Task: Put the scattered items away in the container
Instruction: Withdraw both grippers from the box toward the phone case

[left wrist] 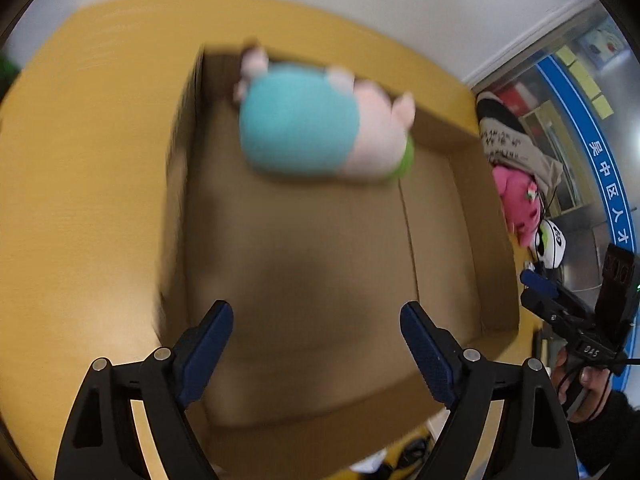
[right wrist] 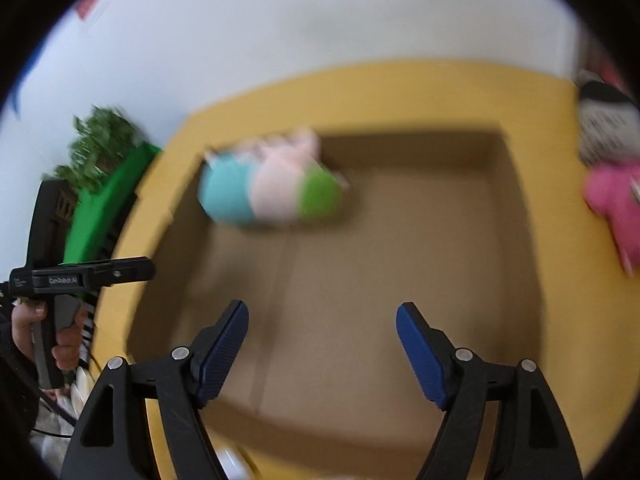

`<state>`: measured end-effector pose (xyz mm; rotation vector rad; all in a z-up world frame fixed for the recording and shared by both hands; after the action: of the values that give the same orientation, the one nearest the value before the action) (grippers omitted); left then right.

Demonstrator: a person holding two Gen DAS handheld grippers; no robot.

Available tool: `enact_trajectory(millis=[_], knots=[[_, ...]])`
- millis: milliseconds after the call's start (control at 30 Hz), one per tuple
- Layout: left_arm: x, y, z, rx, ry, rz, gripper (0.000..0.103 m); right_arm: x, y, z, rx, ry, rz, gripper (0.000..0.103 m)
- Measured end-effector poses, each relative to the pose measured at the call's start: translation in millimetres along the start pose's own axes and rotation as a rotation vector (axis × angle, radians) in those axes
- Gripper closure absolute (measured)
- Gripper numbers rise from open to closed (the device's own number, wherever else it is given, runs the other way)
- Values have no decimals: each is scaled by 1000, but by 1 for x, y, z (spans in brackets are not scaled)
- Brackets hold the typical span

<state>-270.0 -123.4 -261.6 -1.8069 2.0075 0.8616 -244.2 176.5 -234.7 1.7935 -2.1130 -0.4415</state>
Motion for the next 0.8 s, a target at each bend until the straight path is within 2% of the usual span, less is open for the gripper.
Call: enact_trajectory(millis=[100,133,200,333,400,433,500,567,600,667,767,800], knots=[[4,-40,21,55,39,-35,17,-42,-51,0,105,-99,51,26],[2,-49,24,51,86,-1,17,-51,-65,1,129,-121,57,26],[-1,-63,30,84,128,34,18,-66,-88,3,166,-152,43,26],[-5,-85,36,147,170,67,18,-61,-95,8,144,-209,-18,26],[-3,-100,42,190,116,-9,19,-59,-92,11,143,-226,-18,26],[-1,-107,43,194,115,-37,19,-55,-93,14,139,-218,-9,26],[0,-112,37,154,162,-17,21,-55,-96,8,141,-205,-1,26],[2,-114,23,118,183,-63,23,-58,-101,-3,135,-211,-14,26],[-1,-112,12,84,169,-87,23,-56,-100,-11,119,-210,-37,26],[-16,-104,-15,0,153,-91,23,-45,-89,-35,60,-207,-95,26],[-51,-93,-69,-155,166,-41,21,-21,-66,-89,-70,-197,-159,26],[-62,-91,-89,-216,166,-30,17,-12,-58,-112,-124,-190,-170,26]])
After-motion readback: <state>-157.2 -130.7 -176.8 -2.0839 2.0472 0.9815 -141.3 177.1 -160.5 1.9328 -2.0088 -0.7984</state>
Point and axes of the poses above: each gripper's, at about its wrist camera, not at the fingertips, and z roughly the way its jaws point, x to its left, y to its top, the point moved 7 cm from there along z, roughly the way its jaws point, and after that the axes turned 10 degrees about -y, right-handed, at the moved point
